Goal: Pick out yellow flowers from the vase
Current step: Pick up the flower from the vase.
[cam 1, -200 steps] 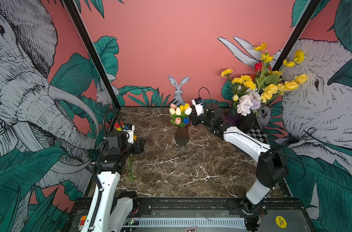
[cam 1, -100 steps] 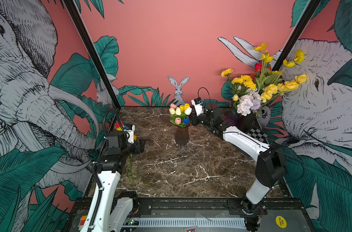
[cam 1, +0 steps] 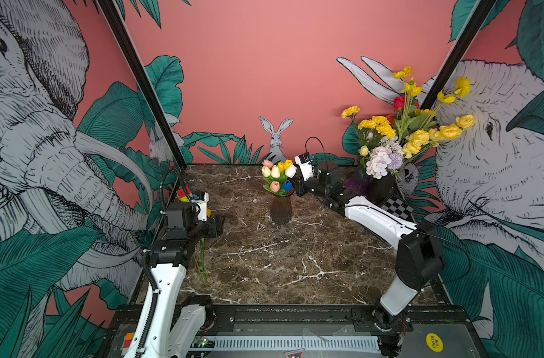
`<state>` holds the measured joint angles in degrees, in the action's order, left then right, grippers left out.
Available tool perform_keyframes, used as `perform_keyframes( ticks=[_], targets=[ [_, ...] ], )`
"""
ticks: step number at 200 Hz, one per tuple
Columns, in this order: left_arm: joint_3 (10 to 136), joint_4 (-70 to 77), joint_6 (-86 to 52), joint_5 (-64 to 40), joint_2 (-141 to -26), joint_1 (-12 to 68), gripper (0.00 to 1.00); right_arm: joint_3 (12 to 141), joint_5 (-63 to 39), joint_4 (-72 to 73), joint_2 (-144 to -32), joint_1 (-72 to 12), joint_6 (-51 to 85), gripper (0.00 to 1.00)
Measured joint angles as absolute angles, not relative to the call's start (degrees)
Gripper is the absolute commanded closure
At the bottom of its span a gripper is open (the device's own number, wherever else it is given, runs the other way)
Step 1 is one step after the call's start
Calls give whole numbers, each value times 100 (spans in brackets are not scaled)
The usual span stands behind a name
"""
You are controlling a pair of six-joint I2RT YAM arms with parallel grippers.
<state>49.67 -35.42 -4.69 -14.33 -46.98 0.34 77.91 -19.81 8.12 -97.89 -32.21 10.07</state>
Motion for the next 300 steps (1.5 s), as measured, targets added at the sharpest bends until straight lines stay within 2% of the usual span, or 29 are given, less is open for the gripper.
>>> perform_keyframes(
  ticks=[64,101,135,300],
  targets=[
    [4965,-3540,-469,-1433,-4698,34,28,8191,-1973,812,-9994,-3240,980,84],
    [4967,-3542,-467,-1435,-4698,34,28,8265,-1929,779,-10071,-3264,952,90],
    [4967,-3540,-467,-1437,-4698,34,28,8235,-1892,784,-10051,-3264,943,91],
    [4967,-3540,-467,-1457,-4698,34,28,7686,-1490,733,-8934,-3148,1321,99]
  ],
)
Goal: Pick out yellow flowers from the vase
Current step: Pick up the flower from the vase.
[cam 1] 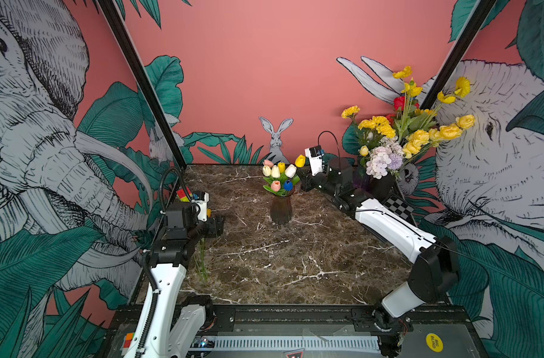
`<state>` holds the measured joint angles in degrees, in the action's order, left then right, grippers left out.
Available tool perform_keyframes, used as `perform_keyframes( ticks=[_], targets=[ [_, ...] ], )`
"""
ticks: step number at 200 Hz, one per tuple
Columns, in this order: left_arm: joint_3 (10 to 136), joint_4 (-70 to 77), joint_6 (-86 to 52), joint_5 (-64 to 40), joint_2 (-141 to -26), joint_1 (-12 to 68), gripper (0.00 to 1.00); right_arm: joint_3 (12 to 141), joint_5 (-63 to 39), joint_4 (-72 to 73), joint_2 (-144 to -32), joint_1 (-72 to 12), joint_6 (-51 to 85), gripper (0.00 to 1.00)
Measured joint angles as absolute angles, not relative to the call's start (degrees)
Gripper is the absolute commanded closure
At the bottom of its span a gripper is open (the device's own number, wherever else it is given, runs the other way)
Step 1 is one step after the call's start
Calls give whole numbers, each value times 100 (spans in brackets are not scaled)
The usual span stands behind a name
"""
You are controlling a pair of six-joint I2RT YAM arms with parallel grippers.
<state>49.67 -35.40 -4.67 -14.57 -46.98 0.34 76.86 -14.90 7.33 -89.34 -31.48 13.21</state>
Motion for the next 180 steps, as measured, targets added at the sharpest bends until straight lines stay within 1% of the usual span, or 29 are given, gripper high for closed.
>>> perform_keyframes(
  ticks=[45,114,180],
  targets=[
    [4967,-3540,-467,-1457,-4683,34,27,7686,-1391,744,-8302,-3059,1406,100],
    [4967,-3540,-467,-1481,-4615,34,27,7686,-1385,661,-7806,-3035,1586,100],
    [4967,-3522,-471,-1568,-4451,34,26,7686,-1085,360,-6405,-3035,1584,100]
  ],
)
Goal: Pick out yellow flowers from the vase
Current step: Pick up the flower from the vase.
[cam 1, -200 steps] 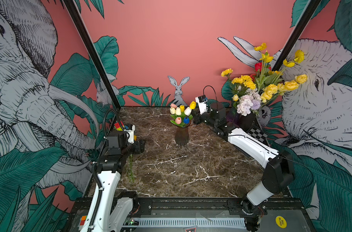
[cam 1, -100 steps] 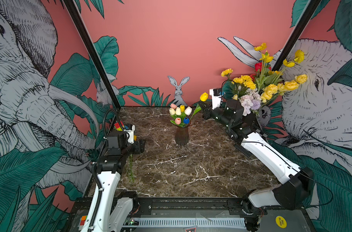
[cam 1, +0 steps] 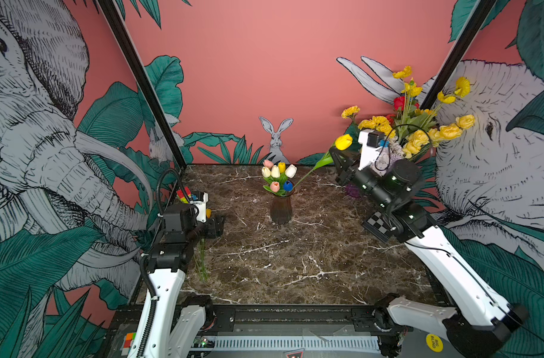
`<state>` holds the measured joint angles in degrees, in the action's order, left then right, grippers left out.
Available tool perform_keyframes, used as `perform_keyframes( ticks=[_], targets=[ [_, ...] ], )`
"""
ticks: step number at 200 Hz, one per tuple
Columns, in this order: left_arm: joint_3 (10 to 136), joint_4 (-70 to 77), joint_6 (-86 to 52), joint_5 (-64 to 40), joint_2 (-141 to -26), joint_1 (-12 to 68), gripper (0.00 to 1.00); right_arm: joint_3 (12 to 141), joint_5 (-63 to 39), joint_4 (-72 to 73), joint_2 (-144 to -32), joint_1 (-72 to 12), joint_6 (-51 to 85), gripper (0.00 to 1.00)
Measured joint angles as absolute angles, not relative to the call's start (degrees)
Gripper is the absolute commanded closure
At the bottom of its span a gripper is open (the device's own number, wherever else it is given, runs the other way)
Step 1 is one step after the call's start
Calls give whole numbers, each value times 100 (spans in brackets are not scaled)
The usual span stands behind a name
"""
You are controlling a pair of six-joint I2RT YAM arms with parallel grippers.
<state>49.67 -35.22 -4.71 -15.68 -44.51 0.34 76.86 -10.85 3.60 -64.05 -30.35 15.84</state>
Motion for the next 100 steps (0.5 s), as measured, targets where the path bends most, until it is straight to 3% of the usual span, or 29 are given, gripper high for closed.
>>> perform_keyframes(
  ticks=[57,100],
  targets=[
    [4928,-3177,-764,-2156,-4200,191,26,7161,-845,-86,-5282,-3035,1623,100],
    [4923,-2585,-1155,-2346,-4117,1426,26,6250,-998,-421,-4801,-3035,1918,100]
  ],
)
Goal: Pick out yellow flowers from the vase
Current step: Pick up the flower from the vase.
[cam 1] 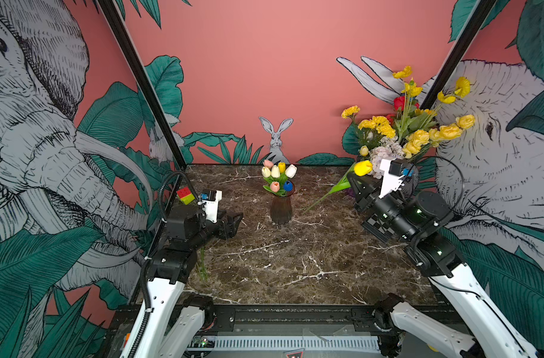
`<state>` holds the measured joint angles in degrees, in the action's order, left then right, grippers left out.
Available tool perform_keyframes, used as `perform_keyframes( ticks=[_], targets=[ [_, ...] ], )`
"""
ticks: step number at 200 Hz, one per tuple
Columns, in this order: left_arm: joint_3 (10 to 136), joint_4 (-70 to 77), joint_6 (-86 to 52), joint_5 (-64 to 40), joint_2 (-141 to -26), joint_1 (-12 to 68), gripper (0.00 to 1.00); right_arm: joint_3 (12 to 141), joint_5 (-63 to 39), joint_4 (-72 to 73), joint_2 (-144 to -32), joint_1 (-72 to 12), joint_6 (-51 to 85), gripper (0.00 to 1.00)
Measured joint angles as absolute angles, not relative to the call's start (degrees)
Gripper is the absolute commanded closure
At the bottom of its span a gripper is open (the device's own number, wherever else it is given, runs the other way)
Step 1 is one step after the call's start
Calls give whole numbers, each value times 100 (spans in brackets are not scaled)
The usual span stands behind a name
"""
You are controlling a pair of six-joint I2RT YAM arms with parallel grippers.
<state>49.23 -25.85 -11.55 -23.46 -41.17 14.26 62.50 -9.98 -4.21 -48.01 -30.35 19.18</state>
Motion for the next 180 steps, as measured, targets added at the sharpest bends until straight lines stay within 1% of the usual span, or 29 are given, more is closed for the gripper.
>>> perform_keyframes(
  ticks=[40,70,102,121,164,180],
  targets=[
    [4897,-1975,-1057,-2058,-4512,3120,26,5083,-1334,-198,-4668,-3201,2453,100],
    [4700,-1415,-919,-1962,-5041,3924,29,4508,-1527,176,-4770,-3581,2812,100],
    [4591,-1046,-768,-2045,-5732,4480,40,4233,-1669,696,-4875,-3835,3138,100],
    [4591,-958,-661,-2196,-6025,4703,43,4158,-1706,965,-4917,-3942,3234,100],
    [4591,-950,-460,-2333,-6379,4954,63,4091,-1782,1417,-4958,-4088,3356,100],
    [4591,-950,-423,-2322,-6396,4963,74,4091,-1815,1490,-5004,-4095,3387,100]
  ],
)
